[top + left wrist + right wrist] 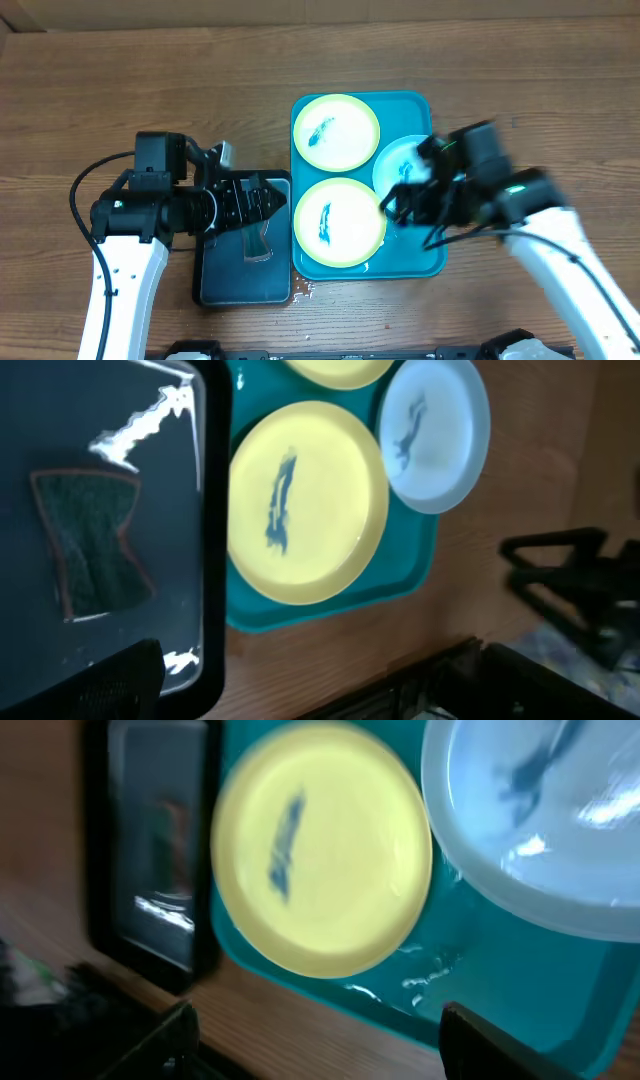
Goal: Clean dirty plates on tray and stack at the side
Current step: 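Grasp the sponge with the left gripper, light-blue plate rim with right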
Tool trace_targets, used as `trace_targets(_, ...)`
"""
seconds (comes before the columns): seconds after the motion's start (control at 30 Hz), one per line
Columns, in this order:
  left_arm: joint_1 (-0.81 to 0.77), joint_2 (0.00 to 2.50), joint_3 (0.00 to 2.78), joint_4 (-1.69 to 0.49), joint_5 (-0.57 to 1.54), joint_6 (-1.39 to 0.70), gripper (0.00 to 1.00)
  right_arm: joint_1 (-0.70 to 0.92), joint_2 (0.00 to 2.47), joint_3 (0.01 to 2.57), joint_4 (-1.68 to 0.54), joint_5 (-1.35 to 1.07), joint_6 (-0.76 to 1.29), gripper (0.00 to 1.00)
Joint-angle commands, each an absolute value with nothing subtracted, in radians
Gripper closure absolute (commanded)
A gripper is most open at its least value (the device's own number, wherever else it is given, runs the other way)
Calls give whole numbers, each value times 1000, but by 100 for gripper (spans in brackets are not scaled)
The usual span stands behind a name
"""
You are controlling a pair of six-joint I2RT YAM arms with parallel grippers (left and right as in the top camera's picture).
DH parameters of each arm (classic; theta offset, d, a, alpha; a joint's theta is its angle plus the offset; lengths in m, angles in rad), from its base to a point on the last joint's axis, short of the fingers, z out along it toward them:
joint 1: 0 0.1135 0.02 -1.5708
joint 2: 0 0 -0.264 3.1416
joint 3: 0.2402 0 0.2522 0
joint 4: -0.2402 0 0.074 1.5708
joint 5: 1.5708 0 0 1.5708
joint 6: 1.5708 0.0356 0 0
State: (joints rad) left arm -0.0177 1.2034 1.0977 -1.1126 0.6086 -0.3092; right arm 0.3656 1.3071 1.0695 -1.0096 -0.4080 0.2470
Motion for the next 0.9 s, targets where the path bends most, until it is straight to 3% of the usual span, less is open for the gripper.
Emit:
trace_targets(0.0,-26,1189,1123,-1171,469,-270,1,479,1361,960,-922,-109,424,23)
trace_targets(0.23,-134,1184,1123,-1262,181,-405,4,494,1525,897,-765,-144,433,38)
trace_targets(0.47,-254,1196,1123,-1256,12,-490,3,493,1652,897,-674,-199,416,69)
trace_targets(0.5,-258,1211,1123,-1251,-1,-503,3,493,1676,897,-665,-199,419,76)
trace_targets(0.63,-258,1251,1119,-1243,0,-503,2,488,1702,897,-666,-161,428,87)
trace_targets(0.87,-258,1386,1052,-1167,49,-502,10,487,1704,897,-659,-120,447,93)
